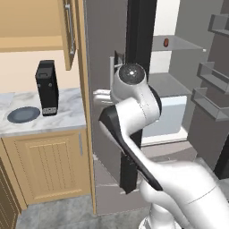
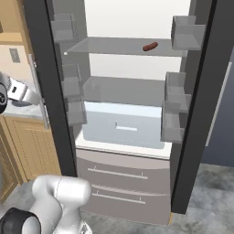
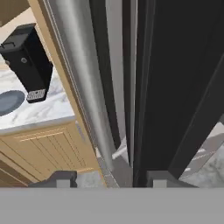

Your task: Move the hot dog bun to the plate on the dining table and place the condiment next to that plate. Then navigate to the fridge and take the sausage and place it on the plate as well.

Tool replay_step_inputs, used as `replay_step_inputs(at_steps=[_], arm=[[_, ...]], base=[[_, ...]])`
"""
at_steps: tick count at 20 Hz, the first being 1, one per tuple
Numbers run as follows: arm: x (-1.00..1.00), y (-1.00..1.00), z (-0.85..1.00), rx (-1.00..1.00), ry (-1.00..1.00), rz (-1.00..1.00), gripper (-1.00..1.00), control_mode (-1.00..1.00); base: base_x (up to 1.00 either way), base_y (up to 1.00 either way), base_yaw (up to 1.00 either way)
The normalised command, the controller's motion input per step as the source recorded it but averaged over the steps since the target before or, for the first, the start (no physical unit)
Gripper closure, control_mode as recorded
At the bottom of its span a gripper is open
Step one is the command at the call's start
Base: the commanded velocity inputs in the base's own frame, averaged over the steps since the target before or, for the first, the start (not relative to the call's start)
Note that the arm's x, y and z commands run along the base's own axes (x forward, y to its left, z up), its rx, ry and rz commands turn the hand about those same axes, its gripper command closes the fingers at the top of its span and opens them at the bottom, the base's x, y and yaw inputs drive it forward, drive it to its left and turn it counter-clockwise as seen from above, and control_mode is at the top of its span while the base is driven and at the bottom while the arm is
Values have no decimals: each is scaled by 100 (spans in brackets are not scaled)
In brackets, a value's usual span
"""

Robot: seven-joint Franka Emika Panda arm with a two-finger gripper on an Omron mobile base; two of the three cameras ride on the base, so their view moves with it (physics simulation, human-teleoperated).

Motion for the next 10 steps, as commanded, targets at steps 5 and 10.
replay_step_inputs(at_steps=[5,10], arm=[[-86,-100,36,0,7,0,-100,-100],[-4,-100,15,1,15,-1,-100,-100]], base=[[0,0,0],[0,0,0]])
